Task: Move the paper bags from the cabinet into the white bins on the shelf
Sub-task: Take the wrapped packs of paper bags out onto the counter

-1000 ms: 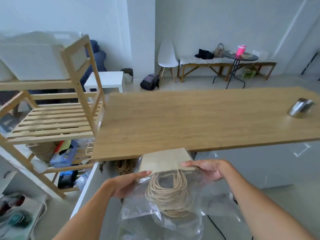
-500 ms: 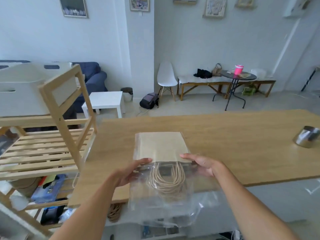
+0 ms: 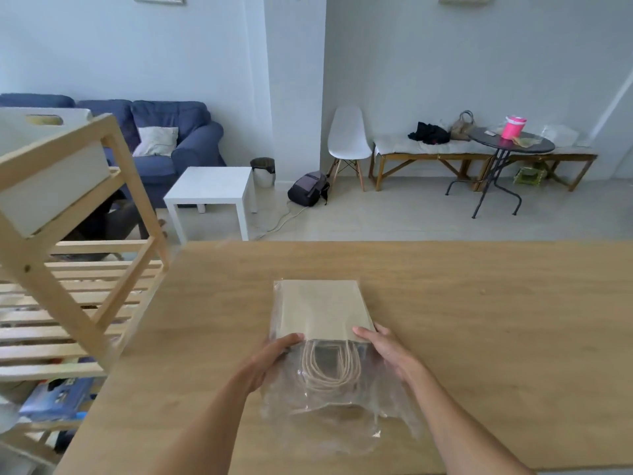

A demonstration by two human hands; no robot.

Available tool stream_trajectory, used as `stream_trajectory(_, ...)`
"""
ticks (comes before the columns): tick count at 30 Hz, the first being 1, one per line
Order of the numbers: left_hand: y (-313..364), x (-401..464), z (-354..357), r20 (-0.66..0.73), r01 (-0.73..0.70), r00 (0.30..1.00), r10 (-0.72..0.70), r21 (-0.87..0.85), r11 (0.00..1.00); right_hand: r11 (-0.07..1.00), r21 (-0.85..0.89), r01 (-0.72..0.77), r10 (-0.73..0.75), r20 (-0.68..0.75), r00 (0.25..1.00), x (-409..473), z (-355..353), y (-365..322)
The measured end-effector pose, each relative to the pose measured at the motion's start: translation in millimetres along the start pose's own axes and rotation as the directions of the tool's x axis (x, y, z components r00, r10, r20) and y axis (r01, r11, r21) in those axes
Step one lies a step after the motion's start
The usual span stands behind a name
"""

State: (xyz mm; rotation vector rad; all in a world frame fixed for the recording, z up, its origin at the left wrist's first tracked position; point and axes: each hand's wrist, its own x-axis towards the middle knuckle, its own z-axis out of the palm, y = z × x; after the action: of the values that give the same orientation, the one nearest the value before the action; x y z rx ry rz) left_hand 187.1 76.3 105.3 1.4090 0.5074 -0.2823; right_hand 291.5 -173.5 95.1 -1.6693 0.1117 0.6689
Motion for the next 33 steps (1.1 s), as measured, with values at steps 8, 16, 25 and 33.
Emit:
stream_trajectory(8,-10,3,-1,-0.196,-0.03,0.98,0.026,-0.016,0.999,0.971,-0.239,0.002,-0.04,-0.151,0.988,-2,8,7)
stream_trajectory(16,-16,-45,-9,-0.195,0.035,0.981,-0.008,0.138,0.99,0.917,-0.397,-0.046,-0.051,-0.231,0.972,-40,5,4)
stream_trajectory(25,-63,-157,-51,-0.195,0.014,0.98,0.029,0.213,0.977,0.859,-0.512,0.019,-0.305,-0.481,0.822,-139,39,59)
stream_trajectory(33,-147,-231,-110,-0.252,0.023,0.967,0.033,0.218,0.976,0.85,-0.475,0.227,-0.479,-0.519,0.708,-227,136,145)
